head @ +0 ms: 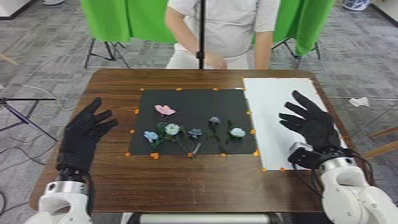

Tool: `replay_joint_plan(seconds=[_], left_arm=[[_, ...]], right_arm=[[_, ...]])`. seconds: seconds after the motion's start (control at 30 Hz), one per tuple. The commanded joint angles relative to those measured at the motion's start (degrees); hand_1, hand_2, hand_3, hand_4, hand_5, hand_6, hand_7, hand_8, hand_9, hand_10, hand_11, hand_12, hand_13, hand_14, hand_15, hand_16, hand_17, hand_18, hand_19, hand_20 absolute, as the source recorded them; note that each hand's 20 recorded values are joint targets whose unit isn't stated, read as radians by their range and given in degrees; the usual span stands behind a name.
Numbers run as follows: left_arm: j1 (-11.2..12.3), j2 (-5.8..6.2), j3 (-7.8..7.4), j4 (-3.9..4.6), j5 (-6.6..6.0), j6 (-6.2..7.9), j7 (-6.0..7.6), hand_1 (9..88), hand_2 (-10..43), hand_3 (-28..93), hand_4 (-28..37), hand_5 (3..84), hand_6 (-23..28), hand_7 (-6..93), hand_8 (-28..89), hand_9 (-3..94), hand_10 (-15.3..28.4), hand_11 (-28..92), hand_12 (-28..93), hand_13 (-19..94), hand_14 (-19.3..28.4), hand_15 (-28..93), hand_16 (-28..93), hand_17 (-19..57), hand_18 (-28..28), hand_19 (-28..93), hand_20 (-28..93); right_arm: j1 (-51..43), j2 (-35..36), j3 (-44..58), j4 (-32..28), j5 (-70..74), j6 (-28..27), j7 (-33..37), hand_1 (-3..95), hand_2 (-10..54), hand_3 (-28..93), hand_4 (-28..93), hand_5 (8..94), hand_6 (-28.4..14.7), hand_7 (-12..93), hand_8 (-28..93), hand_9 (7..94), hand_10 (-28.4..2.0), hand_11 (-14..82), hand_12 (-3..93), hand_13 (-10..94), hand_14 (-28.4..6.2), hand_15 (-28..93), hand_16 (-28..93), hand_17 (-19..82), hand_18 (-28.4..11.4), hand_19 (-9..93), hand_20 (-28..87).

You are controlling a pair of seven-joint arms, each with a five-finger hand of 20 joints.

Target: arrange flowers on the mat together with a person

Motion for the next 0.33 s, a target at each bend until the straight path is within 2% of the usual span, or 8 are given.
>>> replay_joint_plan(seconds=[0.03,0.33], left_arm=[[0.22,0.26,0.4,0.04,-0.53,0.03,0.69,25.9,6.9,78,-26.1,36.5,4.9,11.9,-9,37.0,17.9,25,9,29,27.3,55,-9,-6.9,27.2,53,22],[0.15,0.88,0.88,0.07,-1.12,0.54,1.71,25.9,6.9,78,-26.1,36.5,5.1,11.9,-9,37.0,17.9,25,9,29,27.3,55,-9,-6.5,27.3,55,22]], right_arm=[[-1.66,-0.42,0.37,0.07,0.32,-0.79,-2.72,12.3,11.7,80,-28,35.7,5.7,13,-12,39.3,-11.3,4.9,13.1,32,-17.7,21,18,1,-23.3,46,14],[-2.0,-0.37,0.3,0.38,0.56,-0.8,-3.94,12.3,11.5,80,-28,35.9,5.7,13,-12,39.4,-11.3,5.0,13.1,33,-17.8,21,18,1,-23.2,46,14]])
